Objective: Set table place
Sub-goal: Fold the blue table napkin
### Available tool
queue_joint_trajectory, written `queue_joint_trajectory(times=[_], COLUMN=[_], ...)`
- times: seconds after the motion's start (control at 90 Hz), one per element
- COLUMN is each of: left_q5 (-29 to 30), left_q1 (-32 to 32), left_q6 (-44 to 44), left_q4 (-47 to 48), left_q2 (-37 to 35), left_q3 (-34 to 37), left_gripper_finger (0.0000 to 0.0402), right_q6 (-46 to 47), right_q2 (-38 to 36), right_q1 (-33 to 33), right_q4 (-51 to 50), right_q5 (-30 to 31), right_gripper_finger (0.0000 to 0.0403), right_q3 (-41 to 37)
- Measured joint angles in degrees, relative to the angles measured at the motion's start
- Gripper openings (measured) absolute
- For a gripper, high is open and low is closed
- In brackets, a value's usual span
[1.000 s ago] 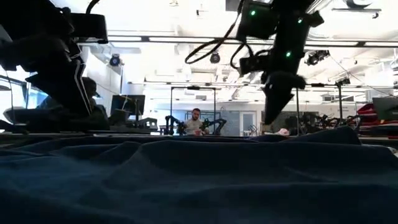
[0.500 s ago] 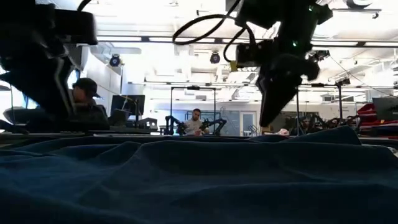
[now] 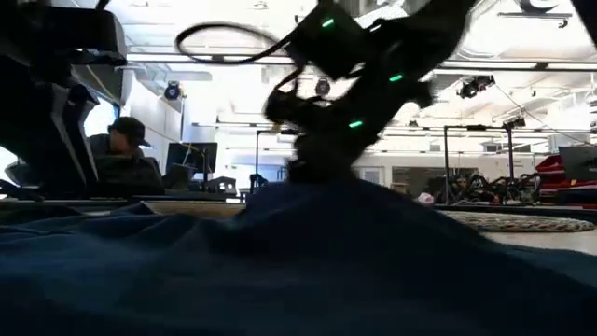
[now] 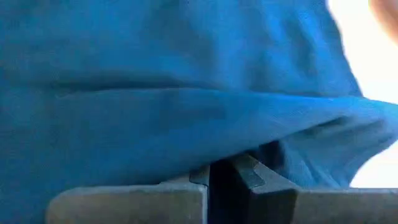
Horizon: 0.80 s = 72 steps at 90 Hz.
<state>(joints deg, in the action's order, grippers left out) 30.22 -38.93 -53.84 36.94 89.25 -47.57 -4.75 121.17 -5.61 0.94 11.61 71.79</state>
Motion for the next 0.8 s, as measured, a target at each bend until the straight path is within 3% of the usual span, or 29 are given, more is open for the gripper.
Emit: queue_joint_trajectory(times=[0.144, 0.378, 0.467, 0.644, 0.8], left_q5=[-0.2, -1.1, -0.5, 0.1, 0.0], left_q1=[1.1, 1.5, 1.6, 1.4, 0.2], left_q6=[-1.0, -1.6, -1.5, -2.1, -4.3], left_q4=[1.8, 4.4, 4.3, 3.7, 3.6], left_q2=[0.0, 0.0, 0.0, 0.0, 0.0], left_q3=[0.0, 0.0, 0.0, 0.0, 0.0], left_gripper_finger=[0.0126, 0.0126, 0.0126, 0.0126, 0.0126], right_q6=[-4.5, -7.9, -7.3, -5.9, -4.6], right_q2=[0.2, -2.3, -2.4, -2.1, -2.1], right_q1=[3.0, 4.1, 7.6, 14.1, 16.2], right_q4=[-13.6, -38.9, -40.7, -37.6, -30.1], right_q5=[6.2, 10.1, 6.4, -10.4, -11.8], right_gripper_finger=[0.0000, 0.0002, 0.0020, 0.0112, 0.0178], right_q3=[8.8, 21.1, 21.4, 15.9, 9.6])
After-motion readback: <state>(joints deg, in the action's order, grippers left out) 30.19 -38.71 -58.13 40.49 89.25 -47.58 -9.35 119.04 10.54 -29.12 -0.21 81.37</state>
